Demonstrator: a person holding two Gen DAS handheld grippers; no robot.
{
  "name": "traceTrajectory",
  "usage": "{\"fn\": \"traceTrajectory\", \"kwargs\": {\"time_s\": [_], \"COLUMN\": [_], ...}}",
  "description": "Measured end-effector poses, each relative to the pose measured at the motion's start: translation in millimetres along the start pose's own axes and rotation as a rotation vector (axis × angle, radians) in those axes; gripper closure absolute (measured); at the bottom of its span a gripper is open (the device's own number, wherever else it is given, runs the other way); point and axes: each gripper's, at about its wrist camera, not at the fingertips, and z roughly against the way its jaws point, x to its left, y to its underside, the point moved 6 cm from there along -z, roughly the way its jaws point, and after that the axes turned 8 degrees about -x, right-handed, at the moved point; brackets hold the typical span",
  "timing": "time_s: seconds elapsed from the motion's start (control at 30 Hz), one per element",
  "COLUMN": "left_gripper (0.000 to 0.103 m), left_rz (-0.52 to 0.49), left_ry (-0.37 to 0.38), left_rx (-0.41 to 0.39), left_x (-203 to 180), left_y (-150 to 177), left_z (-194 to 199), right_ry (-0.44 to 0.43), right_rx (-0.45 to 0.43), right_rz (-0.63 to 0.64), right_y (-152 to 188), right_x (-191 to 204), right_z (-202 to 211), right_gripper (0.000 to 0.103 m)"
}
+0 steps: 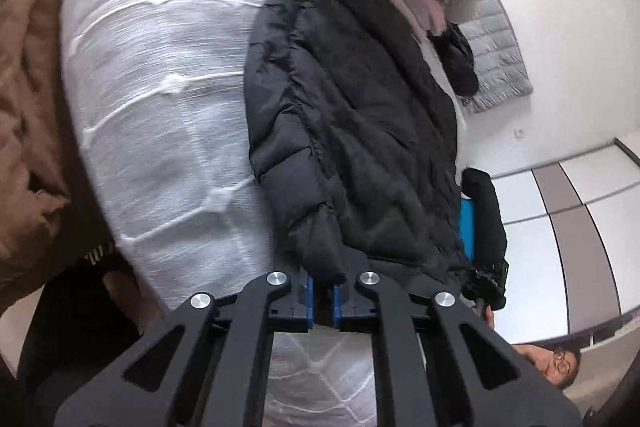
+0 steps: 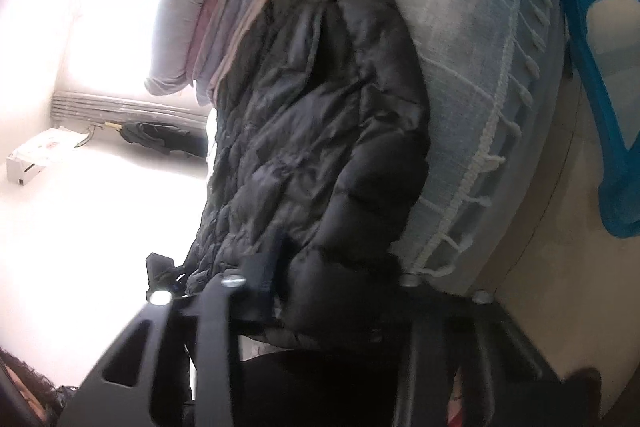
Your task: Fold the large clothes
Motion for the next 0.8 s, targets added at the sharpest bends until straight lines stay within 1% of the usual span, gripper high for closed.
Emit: {"fn": "traceTrajectory", "kwargs": {"time_s": [0.03,0.07,0.1,0.13,0.17,0.2,0.27,0.3,0.33,0.37,0.4,0.43,0.5,0.57,0.67,0.8], "left_gripper": [0.097,0.093,0.086,0.068,0.062,0.060,0.057,0.058,0.063,0.092,0.093,0.096,0.097,0.098,0.098,0.098], "left_rz": [-0.004,0.010,0.036,0.082,0.113,0.119,0.111,0.098,0.077,0.052,0.050,0.054,0.033,0.028,-0.002,-0.039], "left_ry": [-0.012,-0.019,-0.038,-0.057,-0.023,-0.005,0.006,-0.003,-0.013,-0.028,-0.012,0.004,0.007,0.041,0.086,0.128], "left_rx": [0.009,0.024,0.037,0.060,0.070,0.062,0.057,0.056,0.057,0.055,0.059,0.041,0.017,-0.015,-0.033,-0.048], "left_x": [0.8,4.2,11.4,20.3,23.6,24.1,22.3,21.1,20.5,17.5,11.1,6.0,-9.4,-23.4,-49.3,-69.2], "left_y": [0.3,1.1,-1.1,-0.8,-0.7,-0.6,1.3,2.8,2.7,3.3,4.8,4.2,2.8,1.2,0.5,5.8], "left_z": [-3.2,-7.6,-11.3,-16.5,-20.3,-21.4,-21.3,-22.1,-23.3,-23.4,-24.7,-21.4,-15.0,-1.7,15.2,46.7], "right_ry": [-0.004,-0.012,-0.019,-0.029,-0.037,-0.045,-0.069,-0.072,-0.074,-0.079,-0.083,-0.094,-0.128,-0.176,-0.256,-0.329], "right_rx": [-0.003,0.000,0.008,0.016,0.019,0.018,0.008,-0.001,-0.012,-0.021,-0.038,-0.058,-0.102,-0.150,-0.219,-0.249], "right_rz": [0.000,-0.004,-0.014,-0.037,-0.054,-0.070,-0.090,-0.086,-0.081,-0.079,-0.075,-0.075,-0.076,-0.077,-0.071,-0.044], "right_y": [0.2,0.9,2.0,2.7,3.2,3.7,4.7,5.8,6.7,7.5,7.5,7.5,8.0,7.6,8.2,18.8], "right_x": [1.4,2.6,2.4,-0.3,-3.4,-6.0,-9.6,-9.7,-8.7,-6.9,-5.0,-2.3,9.3,22.5,46.1,72.8], "right_z": [0.2,-1.1,-3.5,-5.6,-7.1,-7.6,-6.7,-5.9,-4.8,-4.0,-1.6,1.4,9.3,19.4,39.7,63.7], "right_gripper": [0.072,0.072,0.071,0.070,0.068,0.066,0.066,0.068,0.073,0.079,0.084,0.086,0.088,0.090,0.091,0.091]}}
